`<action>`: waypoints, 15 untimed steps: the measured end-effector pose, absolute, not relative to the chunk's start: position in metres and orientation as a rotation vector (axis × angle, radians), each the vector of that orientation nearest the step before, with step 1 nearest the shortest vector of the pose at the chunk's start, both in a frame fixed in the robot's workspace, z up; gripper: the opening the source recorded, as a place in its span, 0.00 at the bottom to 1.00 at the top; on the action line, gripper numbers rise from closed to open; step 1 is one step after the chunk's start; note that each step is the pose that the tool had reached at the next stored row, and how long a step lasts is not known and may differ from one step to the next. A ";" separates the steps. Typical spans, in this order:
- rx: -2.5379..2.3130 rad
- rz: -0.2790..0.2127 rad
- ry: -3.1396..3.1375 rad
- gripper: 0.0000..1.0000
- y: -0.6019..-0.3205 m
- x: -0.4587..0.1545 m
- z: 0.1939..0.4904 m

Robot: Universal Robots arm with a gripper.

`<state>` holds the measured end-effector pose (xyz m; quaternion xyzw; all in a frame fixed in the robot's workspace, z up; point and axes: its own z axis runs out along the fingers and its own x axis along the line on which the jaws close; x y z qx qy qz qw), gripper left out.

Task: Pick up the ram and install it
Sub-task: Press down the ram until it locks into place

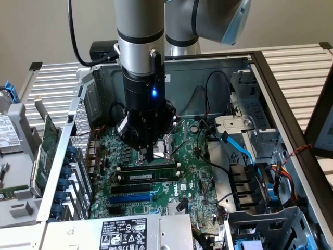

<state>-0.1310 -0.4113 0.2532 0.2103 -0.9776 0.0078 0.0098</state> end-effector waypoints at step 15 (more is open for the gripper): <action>0.308 0.022 -3.105 0.11 -0.411 -0.131 0.253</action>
